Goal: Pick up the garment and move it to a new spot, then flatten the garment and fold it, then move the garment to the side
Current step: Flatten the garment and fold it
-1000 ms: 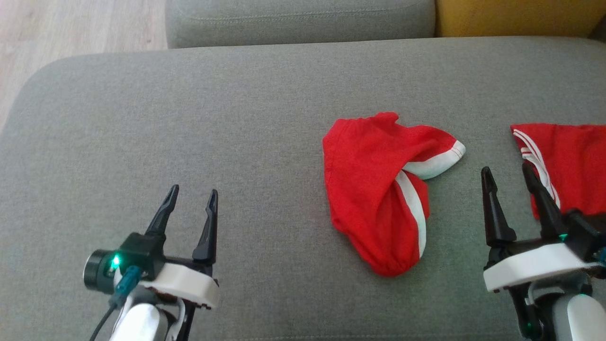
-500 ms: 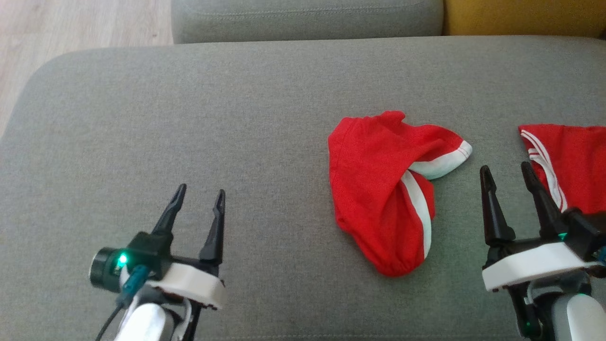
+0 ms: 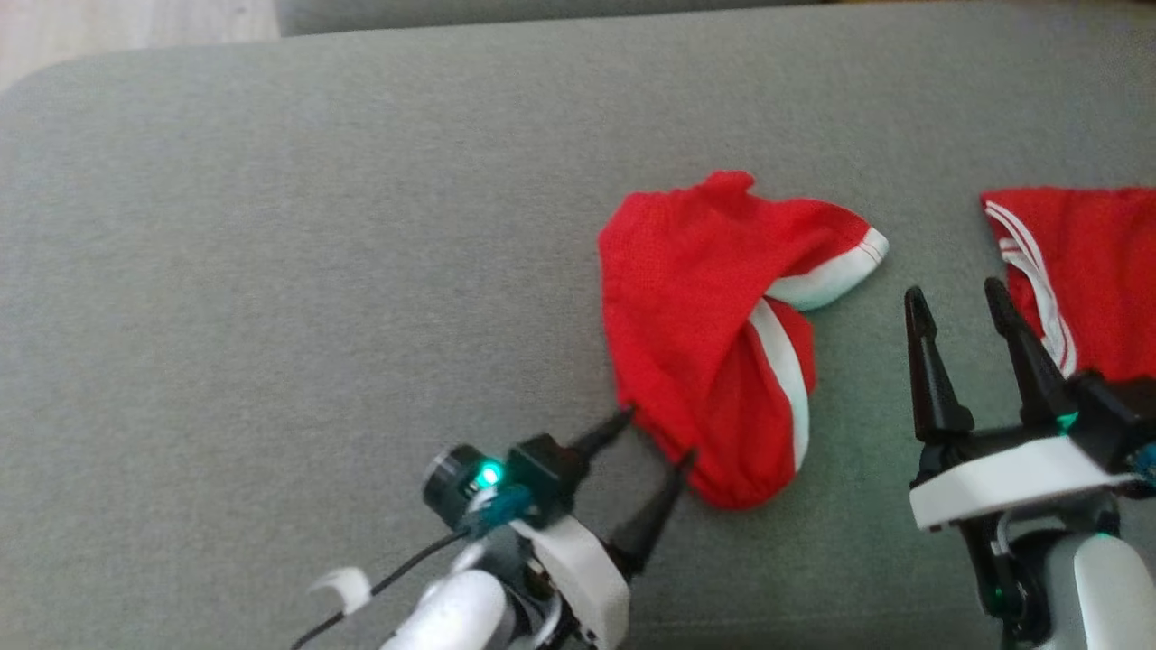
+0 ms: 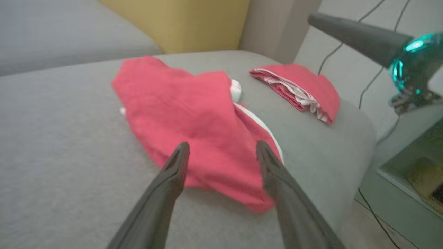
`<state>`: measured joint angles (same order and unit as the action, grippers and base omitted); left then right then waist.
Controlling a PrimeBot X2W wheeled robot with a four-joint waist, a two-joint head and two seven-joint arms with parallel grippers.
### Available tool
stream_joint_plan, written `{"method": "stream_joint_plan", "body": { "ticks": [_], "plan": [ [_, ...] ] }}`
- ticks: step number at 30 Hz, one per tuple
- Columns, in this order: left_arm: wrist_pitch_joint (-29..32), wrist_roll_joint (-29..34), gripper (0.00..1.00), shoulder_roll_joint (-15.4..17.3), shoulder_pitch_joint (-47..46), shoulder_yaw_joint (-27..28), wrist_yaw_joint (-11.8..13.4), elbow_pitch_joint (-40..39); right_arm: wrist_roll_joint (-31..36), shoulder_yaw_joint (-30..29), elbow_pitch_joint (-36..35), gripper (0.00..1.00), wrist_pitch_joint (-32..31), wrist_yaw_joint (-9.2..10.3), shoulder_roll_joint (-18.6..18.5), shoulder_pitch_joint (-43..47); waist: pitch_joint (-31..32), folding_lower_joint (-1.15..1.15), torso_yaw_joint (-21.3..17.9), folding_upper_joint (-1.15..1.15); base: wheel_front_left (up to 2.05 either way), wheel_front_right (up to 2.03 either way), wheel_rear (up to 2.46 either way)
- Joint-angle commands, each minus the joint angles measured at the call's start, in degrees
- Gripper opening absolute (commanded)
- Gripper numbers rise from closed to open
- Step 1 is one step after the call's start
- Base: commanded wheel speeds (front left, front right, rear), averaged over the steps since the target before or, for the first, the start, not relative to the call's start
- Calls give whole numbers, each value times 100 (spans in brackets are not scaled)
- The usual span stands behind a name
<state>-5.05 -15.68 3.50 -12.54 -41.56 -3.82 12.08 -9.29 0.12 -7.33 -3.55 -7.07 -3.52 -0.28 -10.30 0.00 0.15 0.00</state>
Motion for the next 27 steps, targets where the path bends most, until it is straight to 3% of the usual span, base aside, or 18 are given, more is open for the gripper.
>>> {"method": "stream_joint_plan", "body": {
  "ticks": [1,6,12,14,21,27],
  "plan": [
    [110,-134,100,-40,-296,17,-64,-43,40,158,-220,100,-15,-42,-23,-237,-167,0,-180,0,0,0,0],
    [374,-530,100,-58,-569,-353,-119,283,37,115,-226,100,10,-42,-21,-295,-393,0,-392,0,0,0,0],
    [514,-916,100,-61,-926,-636,84,634,-17,107,-182,100,71,-42,1,-350,-554,0,-525,0,0,0,0],
    [518,-994,0,-61,-1041,-725,148,757,-46,106,-158,100,85,-42,11,-364,-576,0,-537,0,0,0,0],
    [308,-1055,0,0,-1240,-634,381,945,-106,49,-64,100,129,-42,36,-376,-545,0,-457,0,0,0,0],
    [380,-1203,0,495,-1170,-258,566,461,-174,-11,-7,100,131,-42,49,-347,-493,0,-282,0,0,0,0]
  ]
}}
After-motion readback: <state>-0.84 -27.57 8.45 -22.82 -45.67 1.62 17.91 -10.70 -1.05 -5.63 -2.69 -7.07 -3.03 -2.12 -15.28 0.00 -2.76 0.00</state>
